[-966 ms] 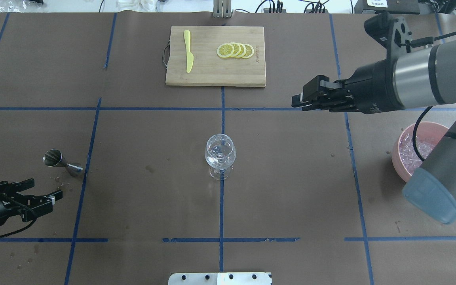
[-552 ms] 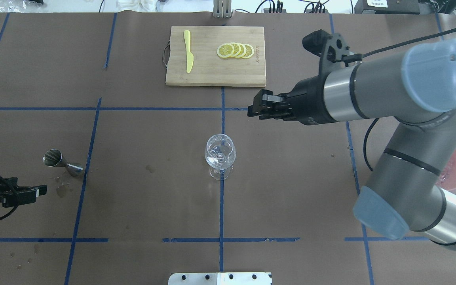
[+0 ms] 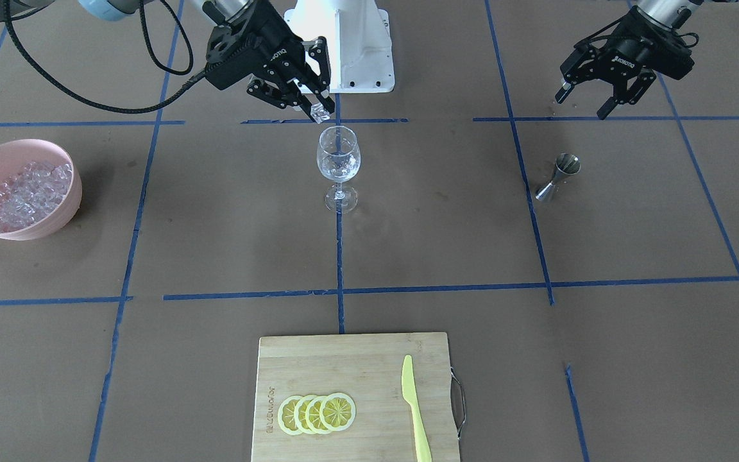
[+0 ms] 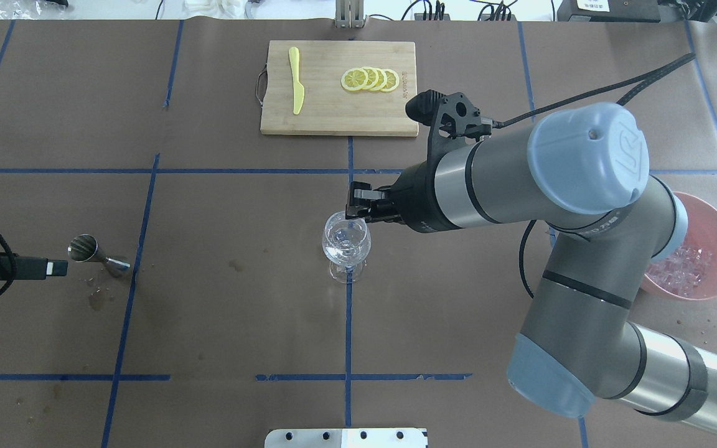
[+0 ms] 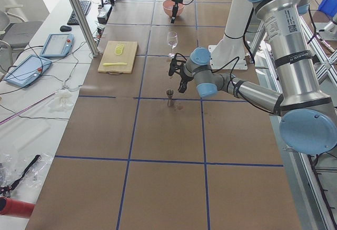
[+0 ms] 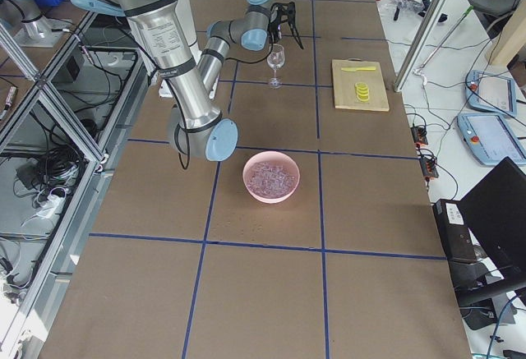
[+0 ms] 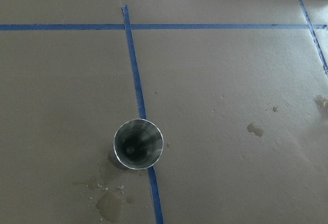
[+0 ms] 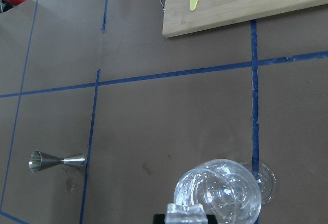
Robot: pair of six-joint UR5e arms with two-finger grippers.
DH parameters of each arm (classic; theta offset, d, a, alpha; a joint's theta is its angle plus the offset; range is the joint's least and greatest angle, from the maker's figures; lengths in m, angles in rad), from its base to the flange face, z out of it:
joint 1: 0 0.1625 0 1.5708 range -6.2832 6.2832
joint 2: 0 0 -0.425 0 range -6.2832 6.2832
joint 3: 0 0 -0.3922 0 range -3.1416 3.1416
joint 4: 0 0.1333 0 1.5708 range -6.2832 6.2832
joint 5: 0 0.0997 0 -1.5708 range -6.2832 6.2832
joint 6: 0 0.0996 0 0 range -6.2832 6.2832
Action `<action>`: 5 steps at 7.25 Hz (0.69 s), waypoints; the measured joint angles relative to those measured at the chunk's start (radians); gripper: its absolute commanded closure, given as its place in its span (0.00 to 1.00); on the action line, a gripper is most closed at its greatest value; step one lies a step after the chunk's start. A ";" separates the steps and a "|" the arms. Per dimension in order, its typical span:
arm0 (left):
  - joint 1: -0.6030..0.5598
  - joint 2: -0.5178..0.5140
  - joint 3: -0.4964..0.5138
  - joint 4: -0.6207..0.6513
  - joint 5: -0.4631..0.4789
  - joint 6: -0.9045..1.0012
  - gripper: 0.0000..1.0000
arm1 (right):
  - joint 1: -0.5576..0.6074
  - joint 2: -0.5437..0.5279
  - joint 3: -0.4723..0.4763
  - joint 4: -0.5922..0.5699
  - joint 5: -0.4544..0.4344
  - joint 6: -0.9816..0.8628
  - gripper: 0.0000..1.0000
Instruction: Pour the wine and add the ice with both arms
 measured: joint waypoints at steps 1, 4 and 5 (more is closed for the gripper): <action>-0.038 -0.034 -0.004 0.048 -0.024 0.001 0.00 | -0.016 0.003 -0.008 -0.009 -0.007 0.000 1.00; -0.077 -0.057 -0.019 0.099 -0.055 0.006 0.00 | -0.033 0.019 -0.045 -0.013 -0.029 0.000 1.00; -0.080 -0.057 -0.018 0.102 -0.058 0.008 0.00 | -0.034 0.034 -0.060 -0.013 -0.030 0.001 1.00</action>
